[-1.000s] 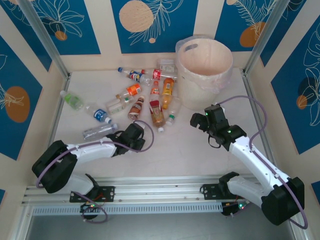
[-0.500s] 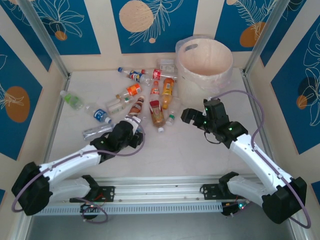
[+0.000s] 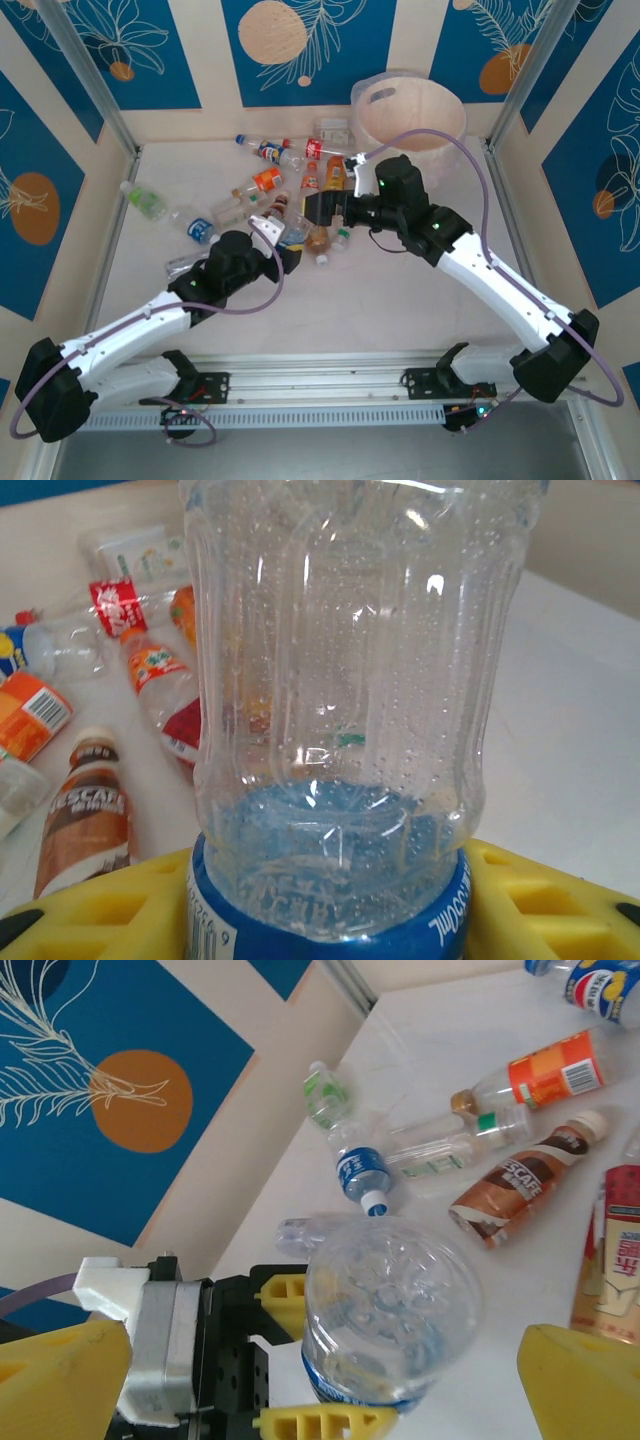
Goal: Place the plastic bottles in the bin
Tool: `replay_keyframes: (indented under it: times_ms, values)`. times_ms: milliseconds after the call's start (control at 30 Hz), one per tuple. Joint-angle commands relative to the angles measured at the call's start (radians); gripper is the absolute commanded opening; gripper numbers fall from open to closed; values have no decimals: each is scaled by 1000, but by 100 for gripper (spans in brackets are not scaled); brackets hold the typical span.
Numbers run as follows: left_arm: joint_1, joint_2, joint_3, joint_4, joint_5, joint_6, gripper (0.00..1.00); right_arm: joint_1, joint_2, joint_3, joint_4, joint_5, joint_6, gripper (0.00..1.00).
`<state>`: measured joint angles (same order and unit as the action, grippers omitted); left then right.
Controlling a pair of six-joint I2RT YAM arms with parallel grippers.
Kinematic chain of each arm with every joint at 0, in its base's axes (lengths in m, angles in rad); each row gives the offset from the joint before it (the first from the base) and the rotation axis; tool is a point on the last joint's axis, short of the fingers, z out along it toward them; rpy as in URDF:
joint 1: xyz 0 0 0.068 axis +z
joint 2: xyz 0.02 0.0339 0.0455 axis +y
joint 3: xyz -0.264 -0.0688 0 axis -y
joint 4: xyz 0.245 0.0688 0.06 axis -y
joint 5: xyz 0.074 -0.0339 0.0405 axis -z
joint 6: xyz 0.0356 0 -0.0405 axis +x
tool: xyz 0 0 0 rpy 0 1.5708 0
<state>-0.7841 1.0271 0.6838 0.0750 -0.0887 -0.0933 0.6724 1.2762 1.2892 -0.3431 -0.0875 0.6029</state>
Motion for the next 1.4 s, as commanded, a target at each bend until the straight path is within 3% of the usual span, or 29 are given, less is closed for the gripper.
replay_keyframes:
  times_ms: [0, 233, 433, 667, 867, 1000, 1067, 1100, 1233, 1367]
  values:
    - [-7, 2, 32, 57, 55, 22, 45, 10, 39, 28, 13, -60, -26, 100]
    - [-7, -9, 32, 86, 88, 12, 45, 37, 115, 46, 23, -98, -13, 100]
    - [-7, -27, 32, 106, 105, 9, 44, 39, 162, 57, 32, -109, 1, 93]
    - [-7, -58, 20, 109, 73, 6, 41, 36, 149, 35, 50, -97, 13, 85]
    - [-7, -68, 18, 156, 77, 0, 40, 26, 138, 4, 58, -106, 34, 83]
    - [-6, -50, 36, 148, 95, 4, 40, 25, 135, 8, 77, -134, 31, 64]
    - [-7, -45, 40, 145, 98, 2, 48, 25, 132, 17, 76, -134, 24, 56]
    - [-7, -47, 41, 144, 96, 1, 56, 25, 130, 21, 73, -130, 19, 51]
    - [-7, -61, 40, 136, 87, -4, 100, 13, 113, 59, 33, -83, -17, 47]
    - [-7, -95, 33, 129, 69, -17, 100, -23, 85, 121, -24, -28, -77, 47]
